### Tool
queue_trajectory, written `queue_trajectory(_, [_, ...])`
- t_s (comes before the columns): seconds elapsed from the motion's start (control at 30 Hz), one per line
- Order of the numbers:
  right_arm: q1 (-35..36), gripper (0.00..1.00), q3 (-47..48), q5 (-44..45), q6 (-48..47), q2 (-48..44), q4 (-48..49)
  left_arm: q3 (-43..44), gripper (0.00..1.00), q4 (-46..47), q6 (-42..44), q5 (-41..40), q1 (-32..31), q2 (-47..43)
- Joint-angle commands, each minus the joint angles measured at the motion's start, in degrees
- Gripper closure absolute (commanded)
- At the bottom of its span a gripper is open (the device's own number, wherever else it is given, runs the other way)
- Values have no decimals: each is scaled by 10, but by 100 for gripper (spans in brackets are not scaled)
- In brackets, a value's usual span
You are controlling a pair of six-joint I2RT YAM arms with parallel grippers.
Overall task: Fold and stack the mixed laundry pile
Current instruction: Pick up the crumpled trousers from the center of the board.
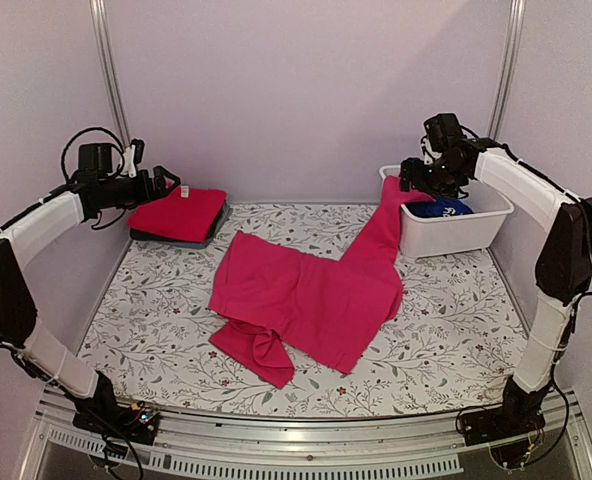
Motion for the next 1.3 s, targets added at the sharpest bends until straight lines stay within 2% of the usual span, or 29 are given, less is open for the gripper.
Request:
queue_trajectory(0.0, [-67, 2, -5, -81, 74, 15, 34, 11, 0, -5, 10, -14, -1, 7])
queue_trajectory(0.2, [-141, 1, -46, -268, 215, 36, 129, 23, 0, -3, 12, -22, -1, 14])
queue_trajectory(0.27, [-149, 1, -46, -303, 260, 51, 157, 27, 0, -3, 12, -25, -1, 17])
queue_trajectory(0.37, [-151, 2, -32, -331, 293, 84, 184, 33, 0, -4, 13, -28, -2, 19])
queue_trajectory(0.6, [-153, 11, 38, -361, 344, 169, 204, 38, 0, -7, 15, -38, -2, 21])
queue_trajectory(0.73, [-153, 41, 67, -376, 362, 198, 240, 35, 0, -7, 14, -46, -2, 16])
queue_trajectory(0.8, [-152, 65, 69, -382, 365, 194, 270, 31, 0, -5, 15, -46, -2, 14])
queue_trajectory(0.9, [-147, 85, 74, -386, 357, 178, 302, 22, 0, -4, 7, -31, -1, 14])
queue_trajectory(1.0, [-129, 92, 88, -399, 335, 156, 316, -4, 0, 4, -23, 29, -2, 21])
queue_trajectory(1.13, [-103, 97, 89, -409, 295, 118, 320, -79, 4, 41, -74, 95, -33, 25])
queue_trajectory(1.27, [-80, 100, 72, -411, 262, 76, 320, -153, 5, 55, -100, 99, -79, 30])
